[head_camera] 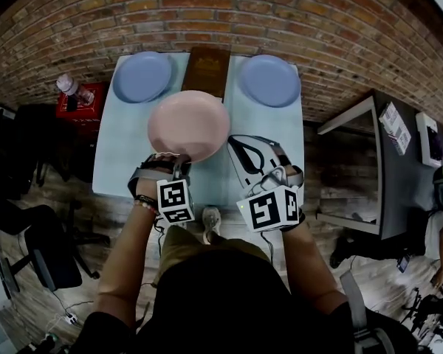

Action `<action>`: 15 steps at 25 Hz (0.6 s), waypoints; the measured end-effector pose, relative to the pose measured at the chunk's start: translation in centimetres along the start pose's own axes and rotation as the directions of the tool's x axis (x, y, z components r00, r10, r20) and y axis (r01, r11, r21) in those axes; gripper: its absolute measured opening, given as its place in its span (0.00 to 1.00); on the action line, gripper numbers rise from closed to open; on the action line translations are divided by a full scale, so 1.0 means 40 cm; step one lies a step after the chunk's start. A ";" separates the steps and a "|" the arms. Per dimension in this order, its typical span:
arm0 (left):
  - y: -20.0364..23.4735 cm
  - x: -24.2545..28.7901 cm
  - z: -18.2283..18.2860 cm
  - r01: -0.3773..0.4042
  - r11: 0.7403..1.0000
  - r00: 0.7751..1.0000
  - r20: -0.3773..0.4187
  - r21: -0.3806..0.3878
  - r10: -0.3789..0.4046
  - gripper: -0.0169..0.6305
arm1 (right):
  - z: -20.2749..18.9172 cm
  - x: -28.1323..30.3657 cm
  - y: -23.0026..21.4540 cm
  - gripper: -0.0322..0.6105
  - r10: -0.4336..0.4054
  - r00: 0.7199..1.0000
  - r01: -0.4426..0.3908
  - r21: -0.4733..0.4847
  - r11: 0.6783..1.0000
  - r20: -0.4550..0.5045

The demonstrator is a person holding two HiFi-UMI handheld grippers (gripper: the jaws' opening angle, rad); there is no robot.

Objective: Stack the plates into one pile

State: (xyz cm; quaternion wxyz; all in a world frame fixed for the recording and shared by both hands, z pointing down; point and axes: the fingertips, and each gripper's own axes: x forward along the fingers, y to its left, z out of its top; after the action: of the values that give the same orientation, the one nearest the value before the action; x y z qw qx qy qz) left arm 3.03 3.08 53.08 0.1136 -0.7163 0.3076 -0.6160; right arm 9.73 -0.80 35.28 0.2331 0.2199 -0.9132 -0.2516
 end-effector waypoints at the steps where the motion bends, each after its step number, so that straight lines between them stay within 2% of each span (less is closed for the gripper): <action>1: 0.017 -0.020 0.001 -0.013 1.000 1.000 -0.002 0.004 0.013 0.08 | 0.007 0.002 0.000 0.10 0.001 1.000 -0.001 -0.003 1.000 0.008; 7: 0.118 -0.149 0.014 -0.113 0.993 0.993 -0.012 0.035 0.114 0.08 | 0.055 0.009 0.000 0.10 0.009 0.999 -0.009 -0.016 1.000 0.053; 15: 0.240 -0.299 0.041 -0.235 0.971 0.972 -0.001 0.050 0.235 0.08 | 0.112 0.005 -0.008 0.10 0.004 0.995 -0.001 -0.033 0.999 0.102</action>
State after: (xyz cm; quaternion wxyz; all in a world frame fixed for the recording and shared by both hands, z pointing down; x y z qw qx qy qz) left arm 1.06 2.14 37.80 0.2022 -0.6696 0.3752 -0.6082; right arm 7.24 0.43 31.73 0.1901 0.2019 -0.9200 -0.2771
